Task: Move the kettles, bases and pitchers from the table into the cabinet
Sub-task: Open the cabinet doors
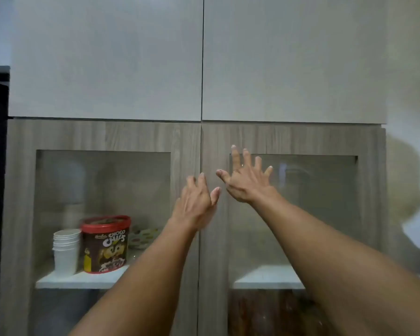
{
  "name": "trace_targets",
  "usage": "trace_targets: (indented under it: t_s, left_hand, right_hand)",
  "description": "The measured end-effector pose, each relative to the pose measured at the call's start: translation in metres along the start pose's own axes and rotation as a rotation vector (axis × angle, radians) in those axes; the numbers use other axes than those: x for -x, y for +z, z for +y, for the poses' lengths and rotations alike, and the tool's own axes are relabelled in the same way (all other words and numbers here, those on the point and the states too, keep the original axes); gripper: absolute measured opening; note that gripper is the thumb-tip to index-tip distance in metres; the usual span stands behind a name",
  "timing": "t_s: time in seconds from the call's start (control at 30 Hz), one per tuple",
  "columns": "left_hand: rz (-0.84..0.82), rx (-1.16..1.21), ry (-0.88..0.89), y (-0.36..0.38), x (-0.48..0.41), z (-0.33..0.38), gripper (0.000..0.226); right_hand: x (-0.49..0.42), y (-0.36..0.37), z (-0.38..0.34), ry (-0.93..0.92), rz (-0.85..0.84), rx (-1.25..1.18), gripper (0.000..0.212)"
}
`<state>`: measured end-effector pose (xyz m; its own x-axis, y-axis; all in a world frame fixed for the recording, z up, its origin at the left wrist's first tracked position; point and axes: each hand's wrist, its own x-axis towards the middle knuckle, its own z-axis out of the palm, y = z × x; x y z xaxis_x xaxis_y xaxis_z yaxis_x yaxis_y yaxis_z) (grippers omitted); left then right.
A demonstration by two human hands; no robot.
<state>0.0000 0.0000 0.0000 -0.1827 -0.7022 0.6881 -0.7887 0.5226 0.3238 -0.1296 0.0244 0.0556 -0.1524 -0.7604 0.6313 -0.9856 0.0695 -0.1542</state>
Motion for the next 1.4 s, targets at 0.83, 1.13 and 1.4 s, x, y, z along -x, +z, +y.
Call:
trace_targets:
  t_s: [0.83,1.13,1.4]
  left_hand:
    - [0.169,0.433,-0.097,0.052,-0.085,-0.028,0.053]
    - [0.37,0.778,0.152,0.0,0.048,0.035,0.042]
    - [0.332,1.066,0.416,-0.022,0.151,0.166,0.041]
  right_hand:
    - [-0.111,-0.018,-0.054,0.052,0.118,-0.193,0.077]
    - [0.025,-0.07,-0.048,0.208,0.493,-0.278,0.094]
    - [0.136,-0.178,0.014,0.307,0.71,-0.334,0.051]
